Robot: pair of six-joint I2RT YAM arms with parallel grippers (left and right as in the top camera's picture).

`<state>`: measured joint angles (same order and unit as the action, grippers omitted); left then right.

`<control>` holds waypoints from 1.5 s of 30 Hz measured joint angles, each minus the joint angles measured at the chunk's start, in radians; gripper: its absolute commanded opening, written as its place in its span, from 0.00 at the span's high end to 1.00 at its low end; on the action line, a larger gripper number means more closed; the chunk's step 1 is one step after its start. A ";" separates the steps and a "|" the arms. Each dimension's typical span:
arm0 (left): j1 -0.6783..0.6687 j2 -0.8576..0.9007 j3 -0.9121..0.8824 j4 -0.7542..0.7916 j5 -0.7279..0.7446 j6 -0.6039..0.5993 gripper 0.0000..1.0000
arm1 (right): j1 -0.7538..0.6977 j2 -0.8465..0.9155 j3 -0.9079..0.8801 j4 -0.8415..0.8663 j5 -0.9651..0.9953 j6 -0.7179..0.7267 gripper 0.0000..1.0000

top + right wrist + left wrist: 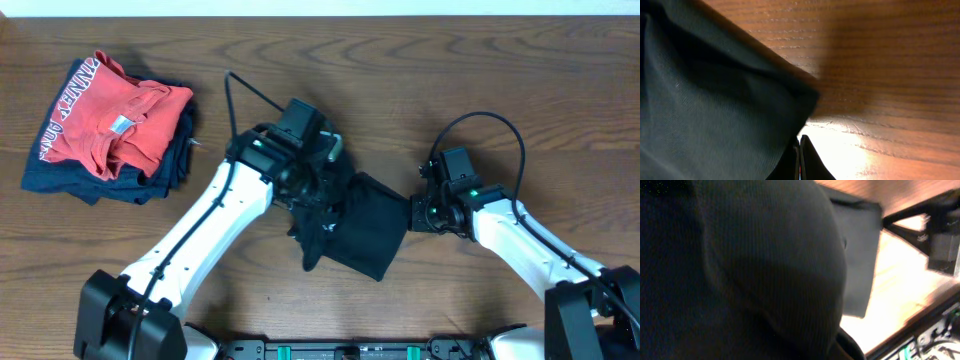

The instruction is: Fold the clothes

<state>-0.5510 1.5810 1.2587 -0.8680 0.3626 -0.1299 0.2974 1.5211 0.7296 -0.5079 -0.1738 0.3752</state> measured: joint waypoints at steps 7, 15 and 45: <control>-0.127 0.065 0.000 0.081 -0.006 -0.007 0.65 | -0.003 0.006 0.000 0.006 0.001 0.000 0.98; -0.239 0.177 0.000 0.117 -0.006 -0.032 0.58 | -0.036 0.006 0.000 -0.008 0.012 0.005 0.91; 0.203 0.022 0.102 -0.084 -0.095 -0.048 0.71 | 0.339 -0.140 0.000 0.227 -0.273 -0.196 0.87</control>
<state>-0.3485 1.6032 1.3609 -0.9520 0.2676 -0.1783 0.6365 1.3808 0.7300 -0.2813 -0.4465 0.1791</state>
